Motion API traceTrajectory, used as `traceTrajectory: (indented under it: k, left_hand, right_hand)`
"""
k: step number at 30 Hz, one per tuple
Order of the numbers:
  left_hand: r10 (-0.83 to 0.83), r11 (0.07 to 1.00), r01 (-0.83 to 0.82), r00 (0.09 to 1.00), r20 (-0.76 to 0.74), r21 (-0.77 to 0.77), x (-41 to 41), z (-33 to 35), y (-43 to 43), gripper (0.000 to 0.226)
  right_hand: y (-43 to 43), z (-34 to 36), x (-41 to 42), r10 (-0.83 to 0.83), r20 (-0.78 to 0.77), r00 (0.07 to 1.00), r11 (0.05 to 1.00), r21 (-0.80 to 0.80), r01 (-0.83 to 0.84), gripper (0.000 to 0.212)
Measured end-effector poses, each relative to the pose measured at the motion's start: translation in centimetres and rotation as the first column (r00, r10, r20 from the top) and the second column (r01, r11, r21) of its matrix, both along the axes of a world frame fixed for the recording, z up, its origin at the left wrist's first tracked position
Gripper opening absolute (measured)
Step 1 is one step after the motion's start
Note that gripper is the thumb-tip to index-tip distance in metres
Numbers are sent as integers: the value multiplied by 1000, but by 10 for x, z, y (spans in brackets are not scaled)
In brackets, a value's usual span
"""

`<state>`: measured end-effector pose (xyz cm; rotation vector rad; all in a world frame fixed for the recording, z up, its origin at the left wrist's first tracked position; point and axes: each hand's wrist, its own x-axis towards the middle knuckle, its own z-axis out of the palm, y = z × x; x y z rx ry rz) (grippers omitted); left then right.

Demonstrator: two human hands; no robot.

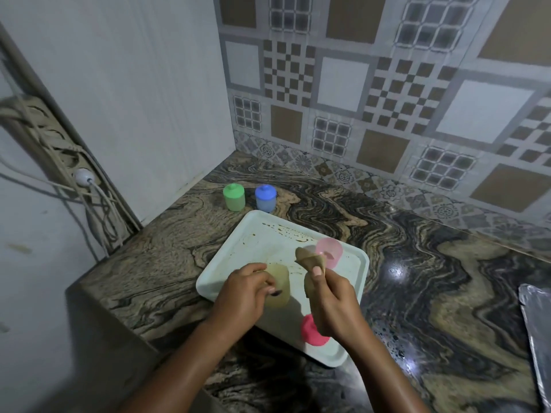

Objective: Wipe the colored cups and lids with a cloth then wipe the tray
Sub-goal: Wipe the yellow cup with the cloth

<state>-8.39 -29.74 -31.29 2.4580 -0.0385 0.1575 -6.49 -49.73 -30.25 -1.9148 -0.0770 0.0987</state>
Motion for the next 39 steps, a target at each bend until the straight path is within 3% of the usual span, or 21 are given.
traceTrajectory:
  k: [4,7,9,13,18,21,25,28,31,39]
  left_hand:
    - [5,968,3,1000,29,-251,12,50,2,13]
    - [61,898,-57,998,-4,-437,13,83,0,19]
    - [55,882,-50,998,-3,-468,9,101,1,35]
    - [-33,915,36,999,15,-401,1,113,13,94]
    - [8,918,56,987,160,-392,-1,115,18,91]
    - [13,865,54,992,129,-498,-2,115,22,84]
    - [-6,788,65,995,98,-612,-3,113,23,82]
    - [0,739,69,995,102,-670,-2,113,20,73]
    - [19,745,51,995,98,-665,-1,113,20,65]
    - [131,696,-29,988,87,-717,5,104,36,88]
  right_hand:
    - [10,27,8,104,20,994,977,184,-106,79]
    - [14,51,14,143,54,988,945,291,-152,69]
    - [15,63,18,119,67,991,927,349,-135,53]
    - [12,84,27,120,-39,992,854,514,-83,38]
    - [13,98,28,220,-88,971,780,614,-121,40]
    - [18,106,29,208,-51,977,771,624,-131,38]
    - [30,113,34,123,177,976,869,457,-192,49]
    - [40,112,27,241,340,909,928,195,-319,34]
    - [42,108,21,362,463,809,927,-90,-363,40]
    - [30,87,2,423,605,675,894,-160,-417,39]
